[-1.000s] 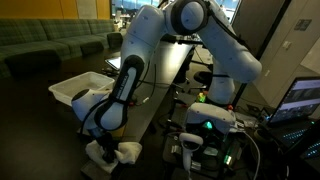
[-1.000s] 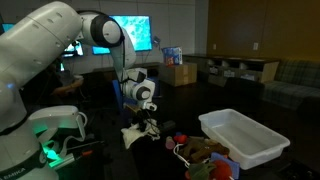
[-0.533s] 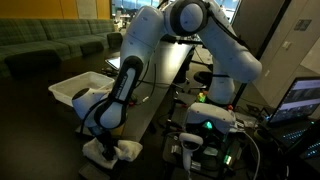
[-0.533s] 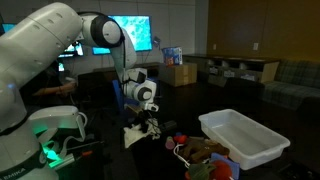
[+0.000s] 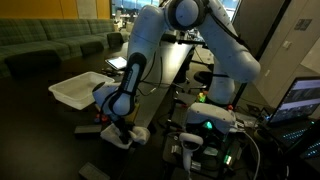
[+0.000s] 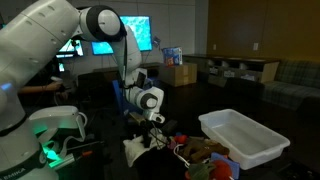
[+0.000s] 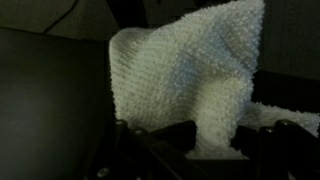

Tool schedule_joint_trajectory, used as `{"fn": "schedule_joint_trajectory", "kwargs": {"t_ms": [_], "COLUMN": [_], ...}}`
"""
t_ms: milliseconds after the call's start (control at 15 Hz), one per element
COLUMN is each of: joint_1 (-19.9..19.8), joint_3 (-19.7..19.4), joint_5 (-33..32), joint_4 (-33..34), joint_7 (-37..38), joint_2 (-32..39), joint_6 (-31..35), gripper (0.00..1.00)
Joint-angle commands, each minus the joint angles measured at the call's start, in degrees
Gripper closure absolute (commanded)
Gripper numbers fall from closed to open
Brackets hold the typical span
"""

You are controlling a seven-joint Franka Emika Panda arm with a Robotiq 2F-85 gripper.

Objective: Use the towel to push all the contents on the table to the left

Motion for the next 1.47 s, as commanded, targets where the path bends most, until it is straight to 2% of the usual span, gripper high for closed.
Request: {"fn": "schedule_joint_trajectory", "kwargs": {"t_ms": [0, 267, 467, 1067, 1267, 1400], "joint_1": [-3.09, -4.85, -6.13, -14.49, -15.99, -17.63], "joint_3": [-0.84, -4.42, -9.98, -25.77, -28.34, -28.26], "joint_5": [-1.42, -4.67, -7.16, -9.84, -10.16, -8.46], "joint_4": [-8.45, -12.34, -11.46, -1.80, 2.79, 6.69], "joint_7": [-2.87, -3.01, -0.23, 7.69, 11.93, 14.23], "joint_2": [-4.37, -4.37, -2.35, 4.21, 7.29, 8.85], "joint_6": [0.36, -0.33, -0.84, -2.39, -3.62, -4.98], "gripper": [0.90, 0.90, 0.90, 0.90, 0.90, 0.90]}}
